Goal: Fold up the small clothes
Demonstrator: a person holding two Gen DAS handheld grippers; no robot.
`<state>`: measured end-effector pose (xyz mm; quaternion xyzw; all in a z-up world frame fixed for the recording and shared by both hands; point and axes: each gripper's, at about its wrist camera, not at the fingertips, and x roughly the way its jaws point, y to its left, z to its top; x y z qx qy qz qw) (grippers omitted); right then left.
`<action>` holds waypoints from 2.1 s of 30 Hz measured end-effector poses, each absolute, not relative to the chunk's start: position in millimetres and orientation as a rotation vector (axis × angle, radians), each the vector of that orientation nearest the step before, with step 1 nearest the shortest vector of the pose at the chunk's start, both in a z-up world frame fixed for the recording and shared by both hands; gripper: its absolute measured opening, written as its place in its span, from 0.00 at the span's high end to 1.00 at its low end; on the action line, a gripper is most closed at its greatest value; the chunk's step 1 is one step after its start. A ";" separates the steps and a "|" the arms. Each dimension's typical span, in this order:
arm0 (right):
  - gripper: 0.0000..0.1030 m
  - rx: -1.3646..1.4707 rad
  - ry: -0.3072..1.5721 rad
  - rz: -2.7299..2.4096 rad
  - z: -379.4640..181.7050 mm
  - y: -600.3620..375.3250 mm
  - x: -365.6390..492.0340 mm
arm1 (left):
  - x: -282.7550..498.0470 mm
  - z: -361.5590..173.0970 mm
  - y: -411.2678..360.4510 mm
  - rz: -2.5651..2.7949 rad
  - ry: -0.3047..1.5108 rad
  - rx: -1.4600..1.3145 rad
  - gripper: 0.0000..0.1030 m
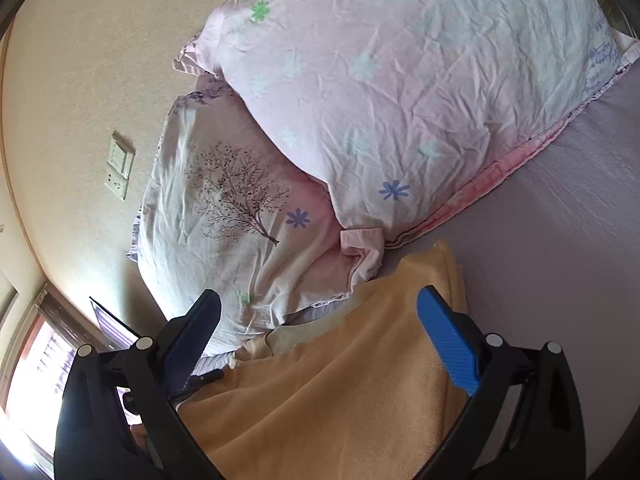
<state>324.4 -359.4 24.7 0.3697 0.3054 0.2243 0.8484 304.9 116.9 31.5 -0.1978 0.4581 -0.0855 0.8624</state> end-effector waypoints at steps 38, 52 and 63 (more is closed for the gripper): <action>0.01 0.815 0.754 0.475 30.0 -376.7 327.8 | 232.4 54.8 95.3 -0.374 0.957 -0.678 0.81; 0.01 0.858 0.750 0.334 26.1 -442.7 317.1 | 281.2 46.8 -171.4 -1.016 1.047 -0.714 0.75; 0.02 0.752 1.121 0.349 -29.1 -411.3 331.6 | 255.8 33.6 -48.8 -0.569 1.031 -0.477 0.43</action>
